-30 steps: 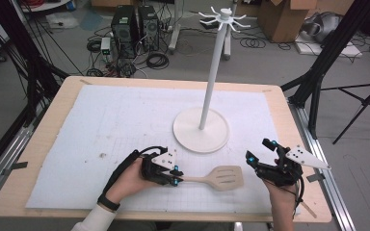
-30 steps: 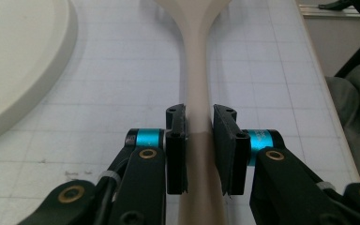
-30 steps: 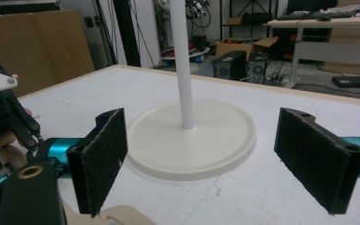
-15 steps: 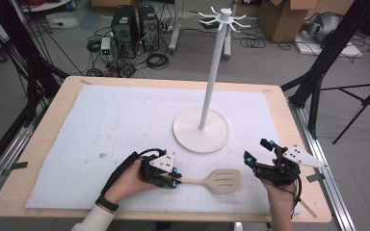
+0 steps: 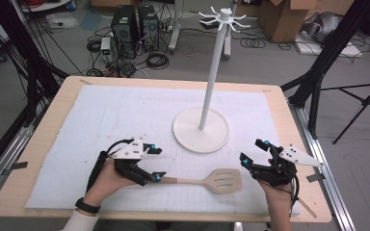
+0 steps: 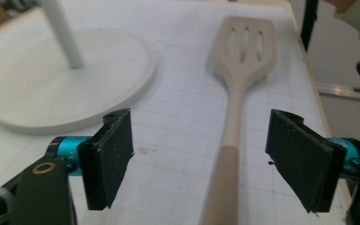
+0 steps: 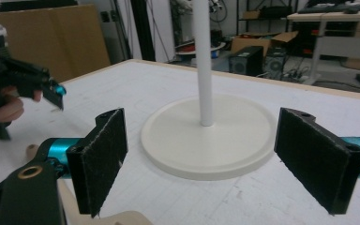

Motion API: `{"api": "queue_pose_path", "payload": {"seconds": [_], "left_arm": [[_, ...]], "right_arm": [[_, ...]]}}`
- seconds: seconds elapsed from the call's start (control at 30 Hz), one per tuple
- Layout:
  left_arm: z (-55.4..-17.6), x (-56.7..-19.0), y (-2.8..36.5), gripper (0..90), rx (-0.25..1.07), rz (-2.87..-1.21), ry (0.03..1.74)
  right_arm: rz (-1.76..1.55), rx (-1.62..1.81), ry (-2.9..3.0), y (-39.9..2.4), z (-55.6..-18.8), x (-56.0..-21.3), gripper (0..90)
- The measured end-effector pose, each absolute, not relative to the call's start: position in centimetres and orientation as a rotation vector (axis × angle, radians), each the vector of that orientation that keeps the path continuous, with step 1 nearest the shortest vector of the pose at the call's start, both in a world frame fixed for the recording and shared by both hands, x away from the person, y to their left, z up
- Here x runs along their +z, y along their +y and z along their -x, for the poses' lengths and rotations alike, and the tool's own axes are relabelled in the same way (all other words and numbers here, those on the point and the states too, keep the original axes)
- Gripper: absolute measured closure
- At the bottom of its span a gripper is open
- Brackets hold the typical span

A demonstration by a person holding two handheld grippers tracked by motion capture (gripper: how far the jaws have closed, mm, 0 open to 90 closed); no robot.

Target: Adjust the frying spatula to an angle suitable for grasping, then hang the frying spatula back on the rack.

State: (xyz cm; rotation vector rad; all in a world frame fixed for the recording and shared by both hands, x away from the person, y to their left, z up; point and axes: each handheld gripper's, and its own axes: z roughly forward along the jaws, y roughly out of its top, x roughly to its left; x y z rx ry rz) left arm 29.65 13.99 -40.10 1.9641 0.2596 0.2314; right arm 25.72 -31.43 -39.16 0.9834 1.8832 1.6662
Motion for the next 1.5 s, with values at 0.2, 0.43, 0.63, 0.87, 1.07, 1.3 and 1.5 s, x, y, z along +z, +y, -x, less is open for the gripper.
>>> {"api": "queue_pose_path", "payload": {"seconds": [0.2,0.43,0.63,0.87,1.07,1.3,1.5], "left_arm": [[-29.3,-40.2,19.1,21.2,0.355,-1.824,0.405],[-28.9,-40.7,23.1,18.9,0.451,-1.748,0.494],[-28.3,-40.7,25.0,18.3,0.509,-1.692,0.521],[-28.0,-40.6,25.4,18.0,0.522,-1.666,0.527],[-28.0,-40.4,25.3,18.0,0.525,-1.673,0.514],[-28.1,-40.5,25.7,18.0,0.523,-1.664,0.516],[-28.0,-40.4,25.6,18.0,0.525,-1.666,0.513]], "right_arm": [[-0.933,1.687,1.938,-30.5,-25.9,-39.2,16.2],[-0.872,1.682,1.990,-29.5,-26.0,-39.2,16.2],[-0.858,1.684,1.999,-29.3,-26.0,-39.2,16.2],[-0.859,1.679,2.006,-29.2,-26.0,-39.2,16.2],[-0.839,1.703,2.019,-28.9,-26.0,-38.9,16.2],[-0.792,1.715,2.035,-28.2,-26.2,-38.4,16.1],[-0.747,1.700,2.087,-27.2,-26.5,-38.0,16.2]]}}
